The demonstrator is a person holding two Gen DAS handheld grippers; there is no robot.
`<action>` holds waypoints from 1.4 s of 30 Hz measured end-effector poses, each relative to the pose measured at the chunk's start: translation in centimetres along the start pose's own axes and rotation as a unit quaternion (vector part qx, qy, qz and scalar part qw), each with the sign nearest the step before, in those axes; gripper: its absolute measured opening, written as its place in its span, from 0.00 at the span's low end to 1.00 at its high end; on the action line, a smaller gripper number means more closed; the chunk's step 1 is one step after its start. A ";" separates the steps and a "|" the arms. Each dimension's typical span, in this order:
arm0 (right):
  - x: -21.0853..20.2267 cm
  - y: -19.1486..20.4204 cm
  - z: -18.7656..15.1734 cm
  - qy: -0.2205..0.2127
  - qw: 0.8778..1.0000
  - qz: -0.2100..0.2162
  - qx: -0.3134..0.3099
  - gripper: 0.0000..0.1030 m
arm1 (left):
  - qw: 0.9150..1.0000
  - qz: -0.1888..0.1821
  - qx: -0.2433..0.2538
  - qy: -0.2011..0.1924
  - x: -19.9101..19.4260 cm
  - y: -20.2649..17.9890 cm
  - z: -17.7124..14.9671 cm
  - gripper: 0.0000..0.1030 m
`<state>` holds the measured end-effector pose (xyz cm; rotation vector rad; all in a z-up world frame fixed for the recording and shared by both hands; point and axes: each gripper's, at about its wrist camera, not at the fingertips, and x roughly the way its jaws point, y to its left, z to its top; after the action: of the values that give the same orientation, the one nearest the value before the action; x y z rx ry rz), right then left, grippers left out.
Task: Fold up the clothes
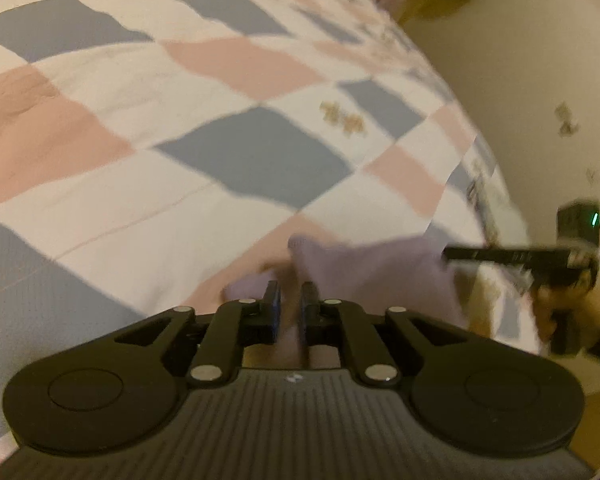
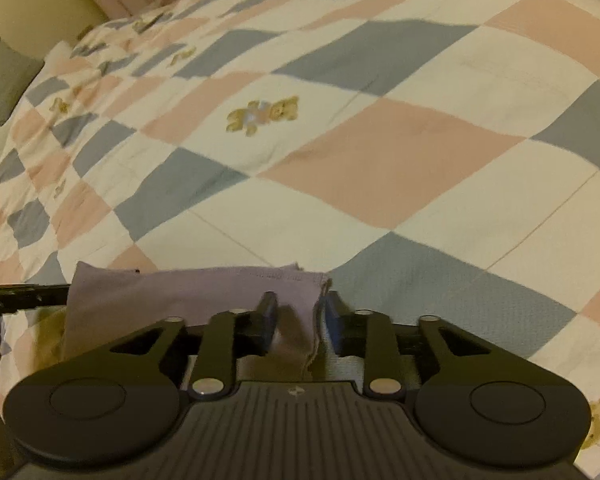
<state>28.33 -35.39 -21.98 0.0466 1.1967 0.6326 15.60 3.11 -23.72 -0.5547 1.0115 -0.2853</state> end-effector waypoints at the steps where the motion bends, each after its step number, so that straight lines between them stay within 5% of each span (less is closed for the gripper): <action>1: -0.2 0.1 -0.1 -0.001 1.000 -0.001 0.001 0.33 | 1.000 -0.004 -0.008 -0.003 0.0 0.0 0.3 0.18; 3: -0.3 0.2 -0.3 0.002 1.000 0.000 0.003 0.33 | 1.000 -0.001 -0.017 0.007 0.6 0.2 0.7 0.27; 20: -0.9 1.3 -2.5 0.016 1.000 0.006 0.019 0.43 | 0.999 -0.024 -0.022 0.020 0.8 -0.3 -0.4 0.28; 22: -1.0 1.5 -2.8 0.019 1.000 0.005 0.018 0.43 | 0.999 -0.029 -0.013 0.018 1.0 -0.7 -0.3 0.21; 23: -1.0 1.7 -2.9 0.020 1.000 0.004 0.016 0.43 | 0.999 -0.028 -0.005 0.015 0.8 -0.9 -0.4 0.00; 26: -1.8 2.1 -3.0 0.013 1.000 0.004 0.009 0.43 | 1.000 -0.026 0.017 0.005 0.1 -1.6 -0.5 0.00; 34: -1.7 3.2 -3.6 0.016 1.000 0.007 0.001 0.45 | 0.998 0.001 -0.066 0.021 1.2 2.3 -2.3 0.08; 42: -2.3 3.5 -4.4 0.005 1.000 -0.009 -0.019 0.46 | 0.996 0.008 -0.086 -0.039 -0.6 2.3 -1.2 0.18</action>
<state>22.46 -34.92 -20.44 0.0008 1.1936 0.6395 14.24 4.90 -25.07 -0.7081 0.9687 -0.1622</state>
